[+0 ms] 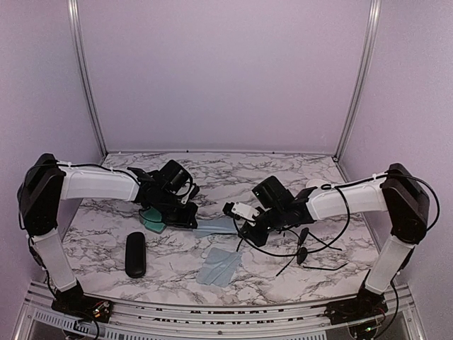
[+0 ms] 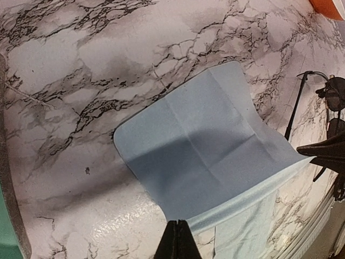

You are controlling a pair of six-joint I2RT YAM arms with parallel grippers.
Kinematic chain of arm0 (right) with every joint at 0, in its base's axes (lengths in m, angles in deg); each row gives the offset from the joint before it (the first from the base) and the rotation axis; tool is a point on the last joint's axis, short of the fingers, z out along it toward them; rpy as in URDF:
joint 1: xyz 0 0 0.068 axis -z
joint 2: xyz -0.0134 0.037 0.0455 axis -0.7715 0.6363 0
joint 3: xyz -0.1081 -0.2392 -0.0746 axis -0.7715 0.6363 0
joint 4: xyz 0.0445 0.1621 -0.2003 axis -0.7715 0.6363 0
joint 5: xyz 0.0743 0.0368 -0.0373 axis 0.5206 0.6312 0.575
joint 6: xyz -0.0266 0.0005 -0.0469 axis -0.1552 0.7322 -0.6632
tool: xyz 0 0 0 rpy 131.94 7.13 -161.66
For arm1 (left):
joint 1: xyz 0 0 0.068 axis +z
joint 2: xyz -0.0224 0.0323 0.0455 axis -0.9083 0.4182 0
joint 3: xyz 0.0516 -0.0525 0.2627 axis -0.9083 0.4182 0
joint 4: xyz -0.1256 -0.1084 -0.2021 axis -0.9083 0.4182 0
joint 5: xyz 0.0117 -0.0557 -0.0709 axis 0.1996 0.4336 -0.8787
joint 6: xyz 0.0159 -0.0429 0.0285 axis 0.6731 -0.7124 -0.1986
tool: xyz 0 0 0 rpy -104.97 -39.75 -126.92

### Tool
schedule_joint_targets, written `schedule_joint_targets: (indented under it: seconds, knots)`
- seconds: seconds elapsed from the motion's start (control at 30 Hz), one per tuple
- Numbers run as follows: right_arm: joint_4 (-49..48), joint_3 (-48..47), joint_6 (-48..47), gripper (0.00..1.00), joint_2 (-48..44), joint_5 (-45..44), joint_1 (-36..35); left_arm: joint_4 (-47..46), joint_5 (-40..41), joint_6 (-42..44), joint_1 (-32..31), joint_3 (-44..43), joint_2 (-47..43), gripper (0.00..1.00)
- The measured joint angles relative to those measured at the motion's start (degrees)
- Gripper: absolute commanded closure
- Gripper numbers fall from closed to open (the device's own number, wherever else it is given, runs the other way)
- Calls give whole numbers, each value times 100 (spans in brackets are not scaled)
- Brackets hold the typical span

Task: Organize the sunglasses
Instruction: Fold the glasses cleaning cloth at the center of the board.

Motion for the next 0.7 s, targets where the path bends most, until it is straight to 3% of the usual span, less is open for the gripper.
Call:
schedule_joint_targets:
  seconds: [0.3,0.7]
  knots:
    - [520,-468,-168,100,214,-304,-13,15,280,-199,-59,-39,0,100]
    - [914,-1309,-619,100,839,-1067,42,446,901,-160,-9,-828,573,100]
